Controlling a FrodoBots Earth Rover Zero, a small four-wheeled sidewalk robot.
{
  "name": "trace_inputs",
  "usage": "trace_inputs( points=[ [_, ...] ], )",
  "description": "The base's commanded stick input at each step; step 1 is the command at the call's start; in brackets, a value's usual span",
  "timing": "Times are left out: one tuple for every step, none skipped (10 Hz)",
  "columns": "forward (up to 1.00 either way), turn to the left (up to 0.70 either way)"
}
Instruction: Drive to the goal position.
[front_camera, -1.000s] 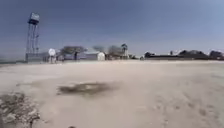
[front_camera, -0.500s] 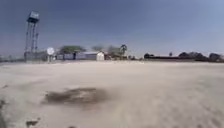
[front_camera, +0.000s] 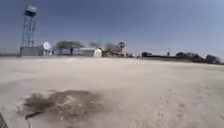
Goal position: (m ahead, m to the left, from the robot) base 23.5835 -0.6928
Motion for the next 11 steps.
trace_inputs(
  points=[
    [0.85,0.00],
    [0.85,0.00],
    [0.85,0.00],
    [0.85,0.00],
    [0.85,0.00],
    [0.85,0.00],
    [0.85,0.00],
    [0.85,0.00],
    [0.85,0.00],
    [1.00,0.00],
    [1.00,0.00]
  ],
)
